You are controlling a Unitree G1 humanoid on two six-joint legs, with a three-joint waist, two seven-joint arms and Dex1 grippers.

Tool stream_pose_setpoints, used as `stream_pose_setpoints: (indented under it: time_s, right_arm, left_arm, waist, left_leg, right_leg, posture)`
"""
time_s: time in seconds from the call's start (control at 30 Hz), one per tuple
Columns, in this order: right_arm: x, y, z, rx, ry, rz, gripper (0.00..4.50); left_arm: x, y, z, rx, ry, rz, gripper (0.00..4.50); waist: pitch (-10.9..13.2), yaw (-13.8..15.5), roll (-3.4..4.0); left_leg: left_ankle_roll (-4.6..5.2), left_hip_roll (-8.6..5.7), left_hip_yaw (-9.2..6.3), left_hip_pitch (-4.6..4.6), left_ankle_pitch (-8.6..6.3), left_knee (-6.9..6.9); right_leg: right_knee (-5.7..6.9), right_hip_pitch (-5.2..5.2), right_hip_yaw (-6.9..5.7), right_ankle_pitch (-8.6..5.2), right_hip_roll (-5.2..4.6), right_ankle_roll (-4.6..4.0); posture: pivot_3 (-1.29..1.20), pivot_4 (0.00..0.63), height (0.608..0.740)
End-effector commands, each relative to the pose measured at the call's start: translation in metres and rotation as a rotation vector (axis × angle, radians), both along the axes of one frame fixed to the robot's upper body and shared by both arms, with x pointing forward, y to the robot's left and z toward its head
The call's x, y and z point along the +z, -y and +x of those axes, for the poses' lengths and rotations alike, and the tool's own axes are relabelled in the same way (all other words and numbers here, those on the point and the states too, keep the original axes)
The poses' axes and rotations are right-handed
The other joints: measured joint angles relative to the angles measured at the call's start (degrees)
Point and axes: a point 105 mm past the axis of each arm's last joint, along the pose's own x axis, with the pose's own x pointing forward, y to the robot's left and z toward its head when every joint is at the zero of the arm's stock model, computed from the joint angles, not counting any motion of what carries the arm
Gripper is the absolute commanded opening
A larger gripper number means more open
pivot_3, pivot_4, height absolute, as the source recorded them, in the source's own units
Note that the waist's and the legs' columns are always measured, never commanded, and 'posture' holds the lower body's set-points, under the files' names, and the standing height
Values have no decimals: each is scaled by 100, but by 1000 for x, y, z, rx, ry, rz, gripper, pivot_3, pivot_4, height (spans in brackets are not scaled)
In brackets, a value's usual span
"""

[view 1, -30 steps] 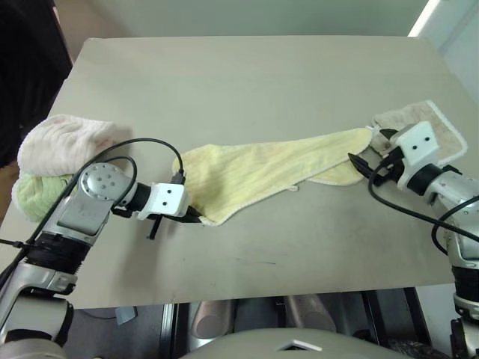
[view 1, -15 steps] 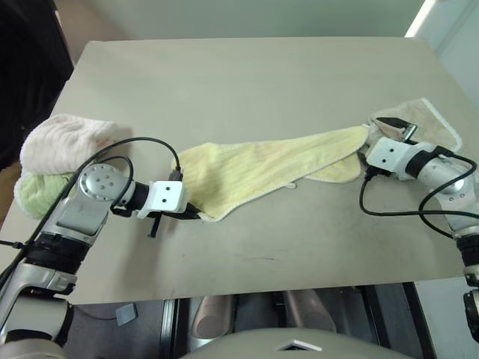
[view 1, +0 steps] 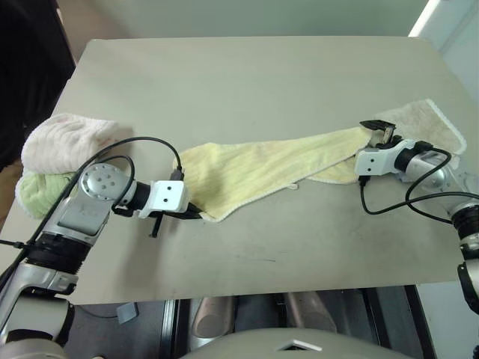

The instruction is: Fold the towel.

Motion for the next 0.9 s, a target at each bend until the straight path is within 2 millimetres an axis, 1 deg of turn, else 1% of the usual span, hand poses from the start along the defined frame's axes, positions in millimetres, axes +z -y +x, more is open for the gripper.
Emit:
stream_pose_setpoints:
  time_s: [0.03, 0.07, 0.2, 0.27, 0.3, 0.4, 0.43, 0.5, 0.57, 0.63, 0.67, 0.7, 0.73, 0.8, 0.9]
  right_arm:
    - [13, 4, 1, 8, 51, -15, 2919]
    - [13, 5, 1, 6, 51, -20, 2481]
    - [13, 7, 0, 5, 52, -25, 998]
    - [13, 7, 0, 6, 52, -25, 285]
    - [13, 7, 0, 6, 52, -25, 20]
    - [13, 8, 0, 5, 52, -24, 20]
    - [18, 6, -1, 11, 69, -9, 20]
    - [31, 3, -1, 18, 108, 30, 20]
    - [45, 1, 0, 12, 135, 91, 20]
    - [62, -2, 3, 2, 163, 151, 20]
    - [72, -3, 4, -3, 179, 179, 20]
    - [80, -3, 6, -7, 191, 197, 20]
    - [84, -4, 6, -10, 197, 206, 20]
    - [87, -4, 7, -13, 197, 211, 20]
    - [87, -4, 6, -16, 194, 214, 20]
  left_arm:
    - [5, -12, 7, 71, 37, 11, 0]
    - [5, -12, 7, 72, 37, 11, 0]
    - [5, -12, 7, 74, 38, 10, 0]
    - [5, -12, 7, 74, 38, 10, 0]
    - [5, -12, 7, 74, 38, 10, 0]
    - [5, -12, 7, 76, 39, 9, 0]
    - [12, -12, 14, 112, 72, -30, 0]
    - [33, -12, 34, 201, 171, -128, 0]
    - [69, -14, 64, 352, 283, -306, 0]
    - [109, -23, 92, 495, 414, -472, 0]
    - [129, -32, 104, 577, 474, -545, 0]
    - [145, -41, 114, 650, 521, -601, 0]
    - [153, -46, 120, 694, 545, -633, 0]
    - [159, -50, 125, 724, 561, -655, 0]
    - [159, -51, 127, 727, 565, -658, 0]
  waist:
    - [0, 1, 0]
    - [0, 1, 0]
    - [0, 1, 0]
    - [0, 1, 0]
    - [0, 1, 0]
    - [0, 1, 0]
    - [0, 1, 0]
    - [3, 5, 4]
    - [5, 29, 5]
    - [6, 50, 3]
    - [7, 55, 4]
    - [7, 53, 4]
    - [7, 48, 5]
    - [1, 18, 14]
    - [-4, 3, 23]
  left_leg:
    - [0, 0, 0, 0, 0, -1]
    - [0, 0, 0, 0, 0, -1]
    - [0, 0, 0, 0, 0, -4]
    - [0, 0, 0, 0, 0, -5]
    - [0, 0, -1, 0, 0, -6]
    - [0, 0, -1, 0, 0, -7]
    - [-1, 0, -1, 0, 0, -7]
    - [-1, 0, -1, -1, 0, -8]
    - [0, 1, -1, -7, 0, -8]
    - [1, 2, -1, -22, 5, -4]
    - [1, 2, -1, -27, 8, 0]
    - [0, 2, 0, -32, 8, 5]
    - [0, 2, 2, -38, 8, 7]
    - [-9, 1, 7, -40, 3, 2]
    - [-21, 1, 9, -41, -8, -7]
  right_leg:
    - [0, 0, 0, 0, 0, 0]
    - [-1, 0, 0, -1, 0, -1]
    - [-2, 0, 0, -2, 0, -3]
    - [-2, 0, 0, -3, 0, -4]
    - [-2, 0, 0, -5, 0, -3]
    - [-2, -1, 0, -16, 0, 5]
    - [-2, -1, 0, -16, 0, 5]
    - [-3, -1, 0, -17, 0, 3]
    - [-3, -5, -1, -18, 0, 1]
    - [-4, -12, 0, -3, -1, -4]
    - [-5, -14, 0, 3, -1, 6]
    - [-5, -16, -1, 4, -1, 8]
    - [-11, -19, -1, 7, -1, 11]
    - [-26, -22, -1, 13, -5, 18]
    - [-57, -20, -1, 8, -5, 31]
  posture:
    - [0, 150, 740]
    - [0, 150, 740]
    - [0, 150, 740]
    - [0, 150, 740]
    - [0, 150, 740]
    - [0, 150, 740]
    - [0, 150, 740]
    - [0, 150, 740]
    - [0, 150, 740]
    - [0, 150, 740]
    - [0, 150, 740]
    - [0, 150, 740]
    - [0, 150, 740]
    - [0, 150, 740]
    - [0, 150, 740]
